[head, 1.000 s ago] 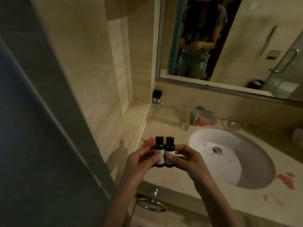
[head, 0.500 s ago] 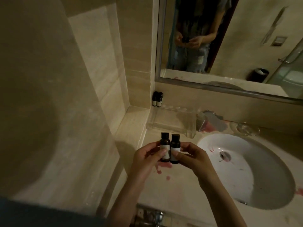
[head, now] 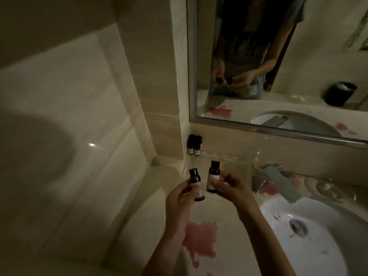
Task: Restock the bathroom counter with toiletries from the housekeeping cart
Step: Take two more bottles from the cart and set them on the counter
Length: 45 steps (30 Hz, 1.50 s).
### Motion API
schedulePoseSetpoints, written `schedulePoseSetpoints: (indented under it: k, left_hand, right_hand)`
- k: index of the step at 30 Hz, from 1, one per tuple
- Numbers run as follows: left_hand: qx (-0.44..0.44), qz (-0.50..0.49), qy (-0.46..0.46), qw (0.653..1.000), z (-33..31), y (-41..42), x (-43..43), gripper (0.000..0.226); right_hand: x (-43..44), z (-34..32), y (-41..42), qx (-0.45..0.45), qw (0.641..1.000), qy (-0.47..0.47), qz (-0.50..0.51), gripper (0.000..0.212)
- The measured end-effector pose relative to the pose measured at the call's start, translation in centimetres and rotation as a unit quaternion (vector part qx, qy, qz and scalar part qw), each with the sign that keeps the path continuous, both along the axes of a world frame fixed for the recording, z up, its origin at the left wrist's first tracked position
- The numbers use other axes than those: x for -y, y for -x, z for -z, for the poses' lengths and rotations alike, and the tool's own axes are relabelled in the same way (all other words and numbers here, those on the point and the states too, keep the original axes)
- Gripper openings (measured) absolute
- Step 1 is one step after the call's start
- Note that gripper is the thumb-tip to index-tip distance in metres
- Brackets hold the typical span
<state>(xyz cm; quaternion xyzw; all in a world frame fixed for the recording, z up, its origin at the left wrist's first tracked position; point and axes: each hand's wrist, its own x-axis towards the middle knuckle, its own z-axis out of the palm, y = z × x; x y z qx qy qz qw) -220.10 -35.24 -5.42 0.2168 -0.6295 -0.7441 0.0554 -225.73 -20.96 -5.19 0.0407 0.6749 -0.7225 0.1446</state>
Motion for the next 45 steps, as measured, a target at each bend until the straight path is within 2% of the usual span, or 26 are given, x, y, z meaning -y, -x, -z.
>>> schedulePoseSetpoints:
  k: [4, 7, 9, 14, 21, 27, 31, 41, 45]
  left_hand:
    - [0.024, -0.018, -0.023, 0.999, 2.0, 3.9, -0.8, 0.018]
    - [0.029, 0.002, -0.001, 1.0, 3.0, 5.8, -1.3, 0.03]
    - [0.039, 0.011, 0.018, 0.999, 3.5, 6.7, -1.5, 0.023]
    - [0.084, 0.032, 0.053, 0.994, 3.8, 8.5, -1.6, 0.02]
    - [0.062, 0.015, 0.037, 0.997, 4.8, 8.3, -0.6, 0.018]
    - [0.072, 0.01, 0.048, 0.996, 5.1, 8.5, -0.1, 0.024]
    - [0.067, 0.015, 0.047, 0.997, 5.3, 8.6, 0.0, 0.026]
    - [0.052, 0.016, 0.053, 0.997, 5.2, 8.6, -0.2, 0.026]
    - [0.062, 0.01, 0.057, 0.996, 5.4, 9.0, 0.0, 0.025]
  right_hand:
    - [-0.4, 2.8, 7.0, -0.038, 0.997, -0.024, 0.068, 0.014]
    - [0.4, 5.9, 11.5, -0.063, 0.99, -0.068, 0.107, 0.026]
    - [1.1, 8.2, 14.0, -0.077, 0.985, -0.102, 0.117, 0.032]
    - [3.3, 12.0, 17.7, -0.122, 0.975, -0.135, 0.13, 0.028]
    - [5.4, 15.0, 19.1, -0.163, 0.962, -0.148, 0.158, 0.024]
    - [6.8, 15.7, 19.9, -0.143, 0.964, -0.126, 0.186, 0.03]
    - [7.0, 16.2, 20.1, -0.127, 0.965, -0.118, 0.196, 0.023]
    - [6.3, 15.8, 19.6, -0.158, 0.947, -0.188, 0.209, 0.02]
    - [4.9, 13.7, 18.0, -0.117, 0.962, -0.135, 0.206, 0.018]
